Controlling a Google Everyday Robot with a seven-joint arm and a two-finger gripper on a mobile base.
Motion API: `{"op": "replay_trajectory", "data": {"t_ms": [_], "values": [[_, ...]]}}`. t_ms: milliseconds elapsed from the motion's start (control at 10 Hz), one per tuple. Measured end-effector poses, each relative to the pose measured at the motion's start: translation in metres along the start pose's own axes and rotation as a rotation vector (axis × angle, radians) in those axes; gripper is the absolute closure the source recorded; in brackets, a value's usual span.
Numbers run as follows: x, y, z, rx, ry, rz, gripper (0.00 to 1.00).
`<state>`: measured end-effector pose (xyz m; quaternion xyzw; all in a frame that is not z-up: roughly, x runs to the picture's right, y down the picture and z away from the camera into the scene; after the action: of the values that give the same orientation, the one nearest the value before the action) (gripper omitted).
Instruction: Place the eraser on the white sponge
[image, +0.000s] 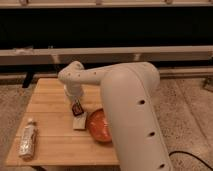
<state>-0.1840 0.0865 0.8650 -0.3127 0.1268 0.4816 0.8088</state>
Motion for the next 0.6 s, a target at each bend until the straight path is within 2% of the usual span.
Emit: {"op": "replay_trajectory", "data": {"t_ms": [600], "values": [[-0.0057,0.0031,0.0086,0.009,0.002,0.009,1.0]]}}
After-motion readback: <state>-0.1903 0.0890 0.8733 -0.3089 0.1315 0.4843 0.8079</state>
